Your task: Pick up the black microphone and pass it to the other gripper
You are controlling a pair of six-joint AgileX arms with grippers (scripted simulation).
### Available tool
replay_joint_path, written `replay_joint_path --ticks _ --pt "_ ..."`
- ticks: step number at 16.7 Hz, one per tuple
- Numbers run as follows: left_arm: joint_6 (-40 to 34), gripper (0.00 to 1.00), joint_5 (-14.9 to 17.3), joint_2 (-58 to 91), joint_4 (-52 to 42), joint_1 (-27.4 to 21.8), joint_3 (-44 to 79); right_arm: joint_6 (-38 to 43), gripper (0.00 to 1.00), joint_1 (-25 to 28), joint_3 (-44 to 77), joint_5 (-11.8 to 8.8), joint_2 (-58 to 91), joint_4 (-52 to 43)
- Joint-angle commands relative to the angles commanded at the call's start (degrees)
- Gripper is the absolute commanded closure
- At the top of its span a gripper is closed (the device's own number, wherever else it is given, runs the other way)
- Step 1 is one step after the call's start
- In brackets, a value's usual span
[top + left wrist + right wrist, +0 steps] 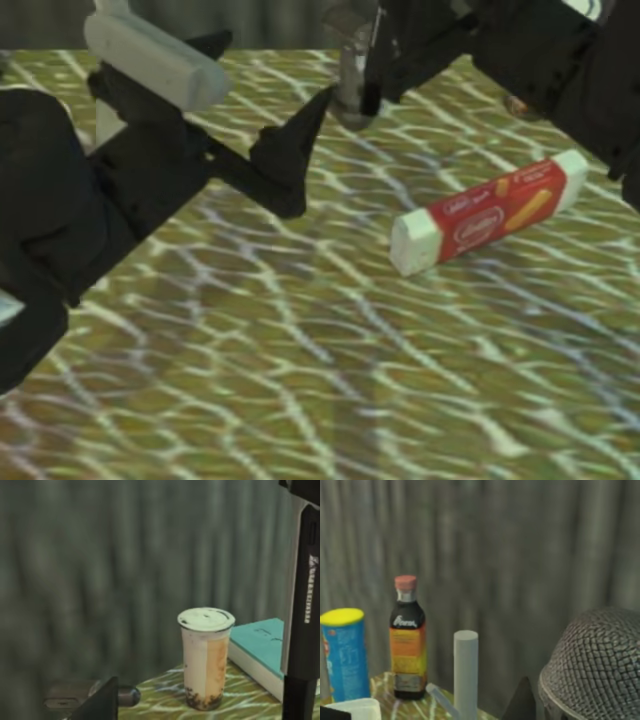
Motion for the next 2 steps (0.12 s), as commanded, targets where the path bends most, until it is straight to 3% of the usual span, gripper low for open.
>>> replay_joint_path --ticks 2 --pt "0.02 0.0 0.21 -1.48 -0.31 0.31 -1.36 0.04 1.0 -0.66 -0.68 -0.84 -0.66 -0.02"
